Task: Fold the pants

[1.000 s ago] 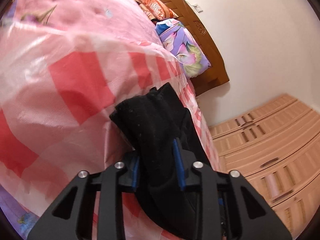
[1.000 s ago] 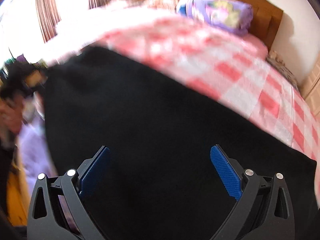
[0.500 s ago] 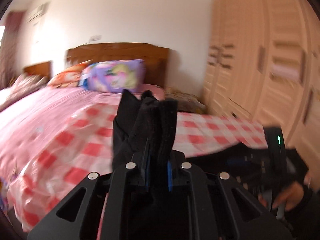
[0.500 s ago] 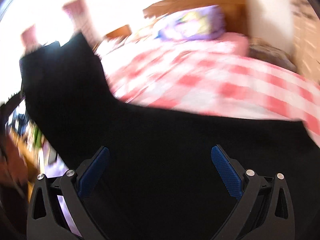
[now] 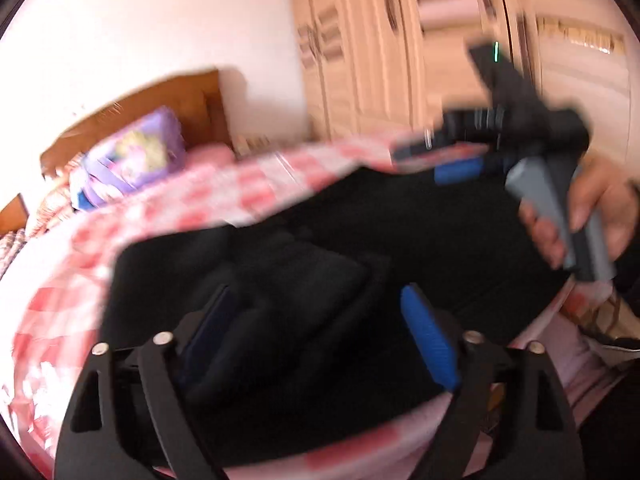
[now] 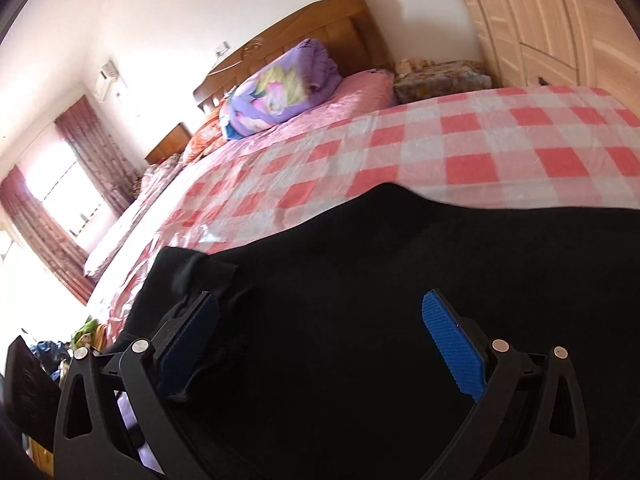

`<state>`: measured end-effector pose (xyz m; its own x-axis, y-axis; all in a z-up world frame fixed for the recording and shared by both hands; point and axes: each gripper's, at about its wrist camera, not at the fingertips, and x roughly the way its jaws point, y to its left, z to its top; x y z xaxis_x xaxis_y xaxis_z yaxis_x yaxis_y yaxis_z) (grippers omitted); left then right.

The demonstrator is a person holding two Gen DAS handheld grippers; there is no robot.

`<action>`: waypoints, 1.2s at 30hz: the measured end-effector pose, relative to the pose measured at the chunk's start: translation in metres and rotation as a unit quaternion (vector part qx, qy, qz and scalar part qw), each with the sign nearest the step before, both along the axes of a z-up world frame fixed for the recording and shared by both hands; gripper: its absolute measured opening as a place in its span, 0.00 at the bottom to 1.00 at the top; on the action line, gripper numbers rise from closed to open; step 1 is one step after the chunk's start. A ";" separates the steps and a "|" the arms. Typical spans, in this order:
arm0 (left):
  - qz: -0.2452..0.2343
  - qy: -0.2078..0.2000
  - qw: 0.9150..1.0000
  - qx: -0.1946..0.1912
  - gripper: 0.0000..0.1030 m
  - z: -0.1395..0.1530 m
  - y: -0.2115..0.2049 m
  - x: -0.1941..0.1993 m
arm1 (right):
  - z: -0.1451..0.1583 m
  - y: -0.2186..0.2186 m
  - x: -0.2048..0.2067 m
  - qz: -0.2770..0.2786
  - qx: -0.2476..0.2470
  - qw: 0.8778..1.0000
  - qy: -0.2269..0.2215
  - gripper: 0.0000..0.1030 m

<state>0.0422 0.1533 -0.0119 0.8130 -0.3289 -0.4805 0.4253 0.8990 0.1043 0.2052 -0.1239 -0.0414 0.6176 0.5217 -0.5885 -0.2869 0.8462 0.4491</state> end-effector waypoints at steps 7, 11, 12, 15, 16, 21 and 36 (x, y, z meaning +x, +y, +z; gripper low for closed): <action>0.173 0.031 0.980 -0.097 0.87 0.006 0.118 -0.023 | -0.003 0.043 -0.010 0.171 0.175 0.968 0.046 0.96; 0.199 0.042 0.975 -0.083 0.87 -0.004 0.140 -0.030 | -0.019 0.069 -0.013 0.223 0.239 0.935 0.136 0.95; 0.196 0.042 0.976 -0.080 0.87 -0.006 0.138 -0.030 | -0.021 0.072 -0.014 0.224 0.243 0.933 0.142 0.95; 0.188 0.041 0.980 -0.060 0.87 -0.017 0.128 -0.025 | -0.036 0.080 -0.008 0.207 0.221 0.937 0.174 0.94; 0.186 0.042 0.980 -0.054 0.87 -0.020 0.126 -0.021 | -0.043 0.082 -0.007 0.201 0.213 0.937 0.191 0.93; 0.187 0.054 0.980 -0.035 0.88 -0.043 0.117 -0.009 | -0.044 0.083 -0.009 0.193 0.191 0.942 0.199 0.86; 0.206 0.061 0.975 -0.049 0.90 -0.048 0.124 0.000 | -0.035 0.085 0.008 0.157 0.191 0.948 0.200 0.86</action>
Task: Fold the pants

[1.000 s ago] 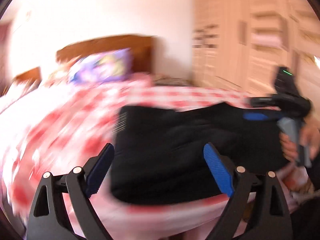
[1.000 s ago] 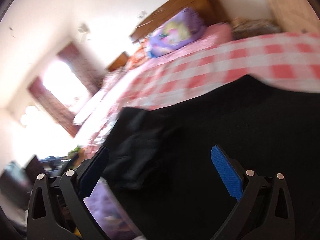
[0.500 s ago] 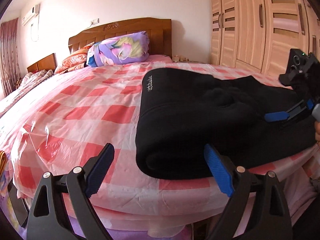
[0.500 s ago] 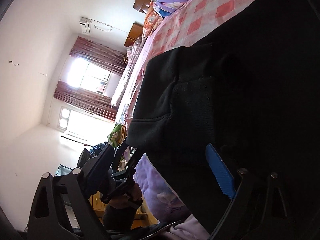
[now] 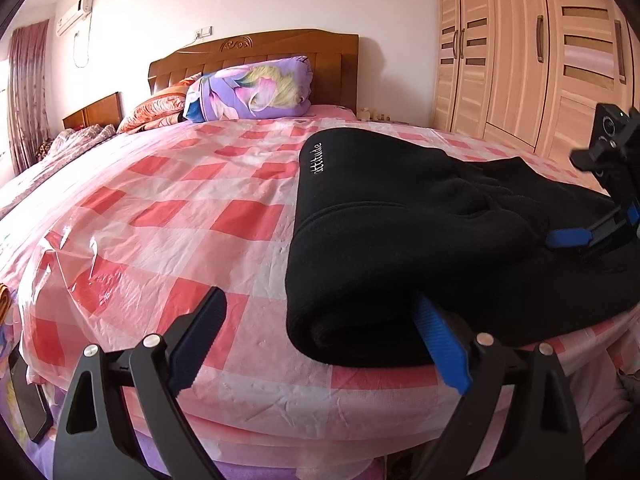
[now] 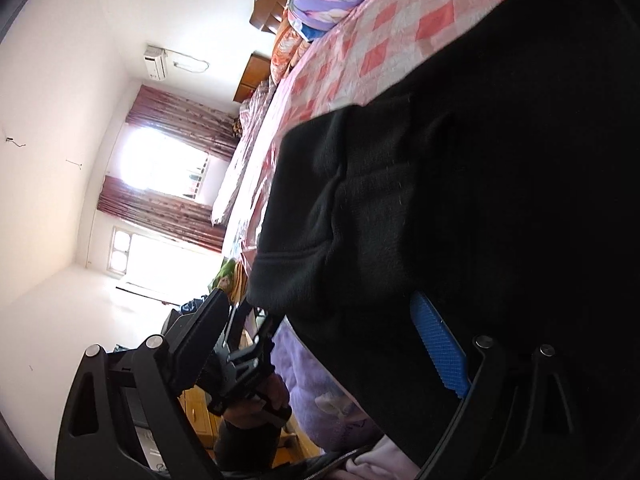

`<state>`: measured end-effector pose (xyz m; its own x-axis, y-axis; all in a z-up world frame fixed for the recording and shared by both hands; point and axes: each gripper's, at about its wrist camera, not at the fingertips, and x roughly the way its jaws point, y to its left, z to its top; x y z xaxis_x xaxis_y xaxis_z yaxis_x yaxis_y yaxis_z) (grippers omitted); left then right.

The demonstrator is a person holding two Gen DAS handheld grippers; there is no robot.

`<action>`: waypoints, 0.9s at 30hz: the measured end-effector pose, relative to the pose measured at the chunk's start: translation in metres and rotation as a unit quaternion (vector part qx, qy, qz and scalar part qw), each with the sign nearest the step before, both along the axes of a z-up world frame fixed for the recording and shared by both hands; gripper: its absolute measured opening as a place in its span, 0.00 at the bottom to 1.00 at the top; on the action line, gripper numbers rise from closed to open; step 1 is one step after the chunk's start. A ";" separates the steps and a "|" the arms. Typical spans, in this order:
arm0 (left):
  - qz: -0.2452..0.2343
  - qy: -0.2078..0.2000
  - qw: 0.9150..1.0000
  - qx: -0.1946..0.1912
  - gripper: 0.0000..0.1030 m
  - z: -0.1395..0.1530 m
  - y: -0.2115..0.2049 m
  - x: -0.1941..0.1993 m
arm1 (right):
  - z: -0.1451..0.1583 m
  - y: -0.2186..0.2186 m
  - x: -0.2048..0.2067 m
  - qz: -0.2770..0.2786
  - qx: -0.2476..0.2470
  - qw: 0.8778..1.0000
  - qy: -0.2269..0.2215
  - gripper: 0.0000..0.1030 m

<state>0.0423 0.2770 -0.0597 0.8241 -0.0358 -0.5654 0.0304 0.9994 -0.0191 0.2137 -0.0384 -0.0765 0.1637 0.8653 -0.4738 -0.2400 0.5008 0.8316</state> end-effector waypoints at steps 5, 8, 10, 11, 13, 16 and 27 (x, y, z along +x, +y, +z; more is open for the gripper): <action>-0.001 0.001 1.000 0.001 0.91 0.000 0.000 0.000 | -0.005 0.006 -0.003 0.008 -0.018 1.000 0.000 0.84; -0.001 0.001 1.000 0.004 0.91 -0.001 0.000 0.000 | -0.006 0.018 -0.016 0.043 -0.037 0.998 -0.006 0.84; -0.001 0.001 1.000 0.001 0.91 -0.002 0.000 0.000 | -0.006 0.018 -0.013 0.038 -0.037 0.999 -0.003 0.84; 0.000 0.001 1.000 0.000 0.91 -0.002 0.000 0.000 | -0.008 0.016 -0.009 0.030 -0.029 0.999 0.005 0.83; 0.001 0.001 1.000 -0.001 0.91 -0.003 0.000 0.000 | -0.005 0.009 -0.003 -0.013 -0.024 1.000 0.006 0.79; 0.000 0.000 1.000 0.004 0.91 -0.003 0.000 0.000 | 0.003 -0.001 0.008 -0.054 -0.018 0.998 -0.019 0.80; 0.002 0.001 1.000 0.005 0.91 -0.004 0.000 0.000 | 0.010 0.059 0.000 0.041 -0.081 0.993 -0.079 0.35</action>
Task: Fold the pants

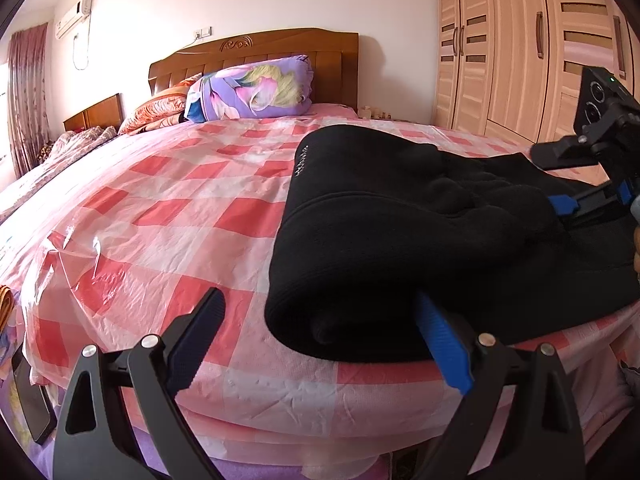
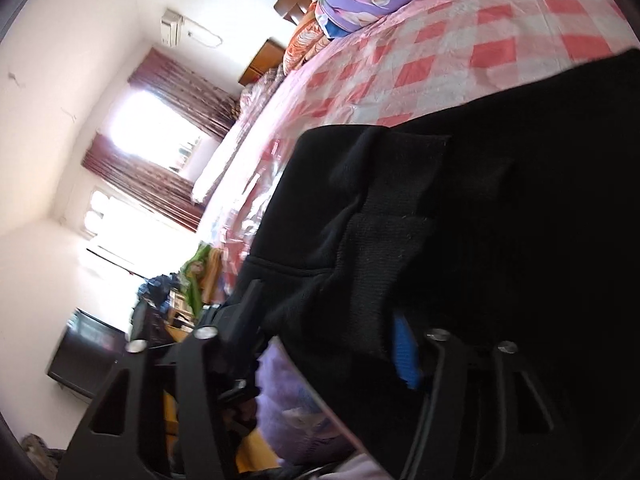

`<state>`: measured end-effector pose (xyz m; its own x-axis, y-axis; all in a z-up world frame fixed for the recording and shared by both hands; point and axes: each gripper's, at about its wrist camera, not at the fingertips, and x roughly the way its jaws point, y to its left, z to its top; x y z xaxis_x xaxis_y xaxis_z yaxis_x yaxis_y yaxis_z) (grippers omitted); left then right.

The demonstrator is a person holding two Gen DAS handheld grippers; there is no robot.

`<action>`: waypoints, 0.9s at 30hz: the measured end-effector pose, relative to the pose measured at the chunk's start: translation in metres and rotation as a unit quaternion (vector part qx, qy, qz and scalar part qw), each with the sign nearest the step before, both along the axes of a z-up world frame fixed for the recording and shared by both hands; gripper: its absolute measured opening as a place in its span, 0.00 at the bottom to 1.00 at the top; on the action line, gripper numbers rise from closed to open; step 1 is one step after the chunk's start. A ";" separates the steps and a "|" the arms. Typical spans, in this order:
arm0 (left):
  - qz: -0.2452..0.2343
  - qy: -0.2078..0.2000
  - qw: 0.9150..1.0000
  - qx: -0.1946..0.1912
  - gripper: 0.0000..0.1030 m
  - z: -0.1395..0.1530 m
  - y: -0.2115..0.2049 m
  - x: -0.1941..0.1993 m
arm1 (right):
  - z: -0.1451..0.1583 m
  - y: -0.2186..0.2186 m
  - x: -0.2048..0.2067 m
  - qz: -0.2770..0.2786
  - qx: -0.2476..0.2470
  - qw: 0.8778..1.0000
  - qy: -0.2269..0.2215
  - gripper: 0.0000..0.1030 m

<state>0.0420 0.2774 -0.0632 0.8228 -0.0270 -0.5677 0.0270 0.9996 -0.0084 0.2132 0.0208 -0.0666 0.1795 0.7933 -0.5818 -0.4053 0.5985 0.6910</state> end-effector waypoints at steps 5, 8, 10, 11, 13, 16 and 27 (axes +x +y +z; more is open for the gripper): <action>0.001 0.000 1.000 0.008 0.92 0.001 0.001 -0.001 | 0.027 -0.015 -0.005 -0.015 0.021 0.998 -0.064 0.10; 0.005 -0.001 1.000 0.014 0.92 0.002 0.004 -0.001 | 0.067 -0.023 -0.021 -0.022 0.031 0.991 -0.128 0.10; 0.008 -0.002 1.000 0.014 0.92 0.004 0.006 -0.002 | 0.078 -0.032 -0.027 -0.025 0.033 0.989 -0.139 0.10; 0.011 -0.004 1.000 0.014 0.92 0.005 0.007 -0.002 | 0.079 -0.036 -0.030 -0.026 0.031 0.989 -0.142 0.10; 0.013 -0.004 1.000 0.016 0.92 0.006 0.009 -0.002 | 0.068 -0.048 -0.036 -0.032 0.015 0.990 -0.136 0.10; 0.002 -0.001 1.000 0.005 0.92 0.004 0.013 -0.006 | 0.027 -0.053 -0.030 -0.048 -0.012 0.994 -0.102 0.10; 0.002 0.011 0.999 0.033 0.91 0.004 0.017 -0.022 | -0.015 -0.064 -0.024 -0.060 -0.014 0.997 -0.051 0.14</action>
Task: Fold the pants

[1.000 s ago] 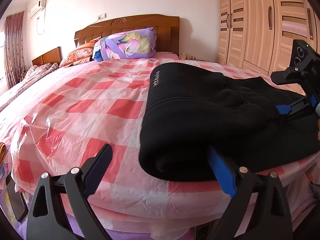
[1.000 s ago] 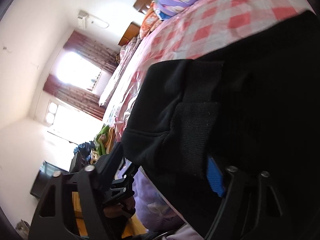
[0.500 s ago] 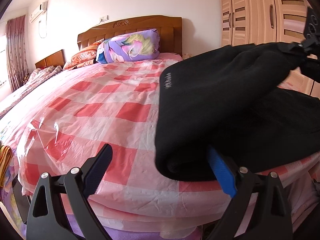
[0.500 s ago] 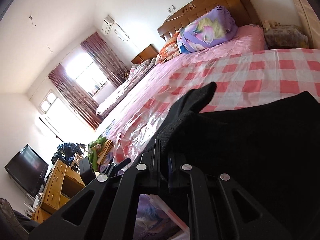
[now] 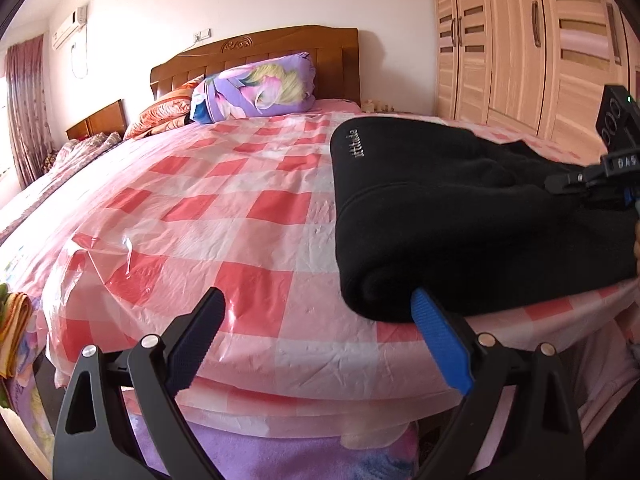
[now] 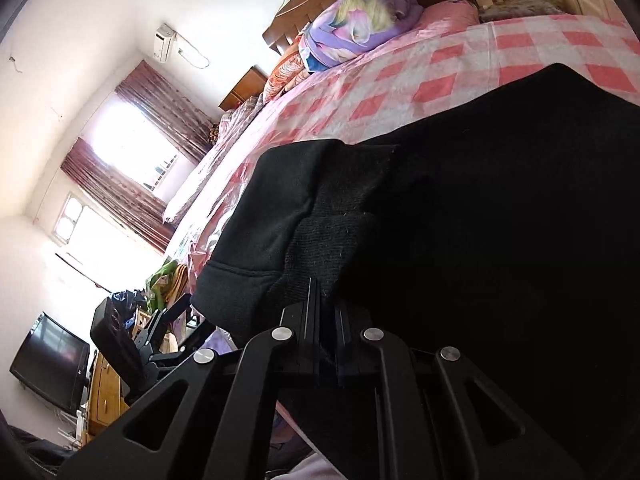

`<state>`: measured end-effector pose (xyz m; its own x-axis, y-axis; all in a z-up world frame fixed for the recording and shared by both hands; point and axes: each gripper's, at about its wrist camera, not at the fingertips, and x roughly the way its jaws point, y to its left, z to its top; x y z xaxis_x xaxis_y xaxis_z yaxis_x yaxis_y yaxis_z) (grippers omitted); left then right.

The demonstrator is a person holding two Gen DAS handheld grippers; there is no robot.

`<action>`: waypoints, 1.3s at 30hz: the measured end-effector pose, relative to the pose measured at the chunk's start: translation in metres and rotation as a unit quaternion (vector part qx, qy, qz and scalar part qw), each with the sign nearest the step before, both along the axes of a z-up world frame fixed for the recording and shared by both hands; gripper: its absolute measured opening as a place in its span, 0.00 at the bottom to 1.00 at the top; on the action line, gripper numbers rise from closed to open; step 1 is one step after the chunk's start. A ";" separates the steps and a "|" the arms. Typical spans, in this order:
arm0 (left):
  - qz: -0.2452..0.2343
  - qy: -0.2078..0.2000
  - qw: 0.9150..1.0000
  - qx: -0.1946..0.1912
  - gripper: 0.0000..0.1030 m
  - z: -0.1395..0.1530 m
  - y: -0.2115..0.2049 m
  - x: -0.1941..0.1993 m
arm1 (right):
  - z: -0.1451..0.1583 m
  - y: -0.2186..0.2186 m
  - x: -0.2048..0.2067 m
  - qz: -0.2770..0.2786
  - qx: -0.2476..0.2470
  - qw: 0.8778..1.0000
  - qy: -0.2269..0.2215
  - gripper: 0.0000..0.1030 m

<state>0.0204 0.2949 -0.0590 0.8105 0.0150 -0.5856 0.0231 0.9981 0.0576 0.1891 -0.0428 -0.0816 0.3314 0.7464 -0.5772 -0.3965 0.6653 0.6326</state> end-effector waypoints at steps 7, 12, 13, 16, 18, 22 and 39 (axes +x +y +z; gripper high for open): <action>-0.001 0.000 1.000 0.003 0.91 -0.004 -0.008 0.002 | -0.008 -0.043 -0.008 -0.028 0.045 0.996 0.068 0.85; -0.003 -0.017 1.000 -0.006 0.91 0.001 -0.013 0.005 | -0.006 -0.043 -0.014 -0.017 0.055 0.995 0.075 0.87; -0.005 -0.017 1.000 -0.007 0.91 0.001 -0.014 0.006 | -0.008 -0.038 -0.011 -0.015 0.045 0.996 0.080 0.87; -0.010 -0.016 1.000 -0.005 0.91 -0.001 -0.020 0.008 | -0.006 -0.009 -0.006 0.015 0.019 0.996 0.086 0.87; -0.014 -0.016 1.000 -0.005 0.91 -0.003 -0.022 0.008 | -0.004 0.008 0.002 0.030 0.010 0.995 0.090 0.89; -0.013 -0.016 1.000 -0.003 0.91 -0.004 -0.022 0.007 | -0.005 0.032 0.008 0.036 0.005 0.996 0.087 0.70; 0.012 0.005 1.000 -0.007 0.97 -0.007 -0.015 0.024 | 0.115 0.037 -0.004 0.008 0.034 0.994 -0.102 0.18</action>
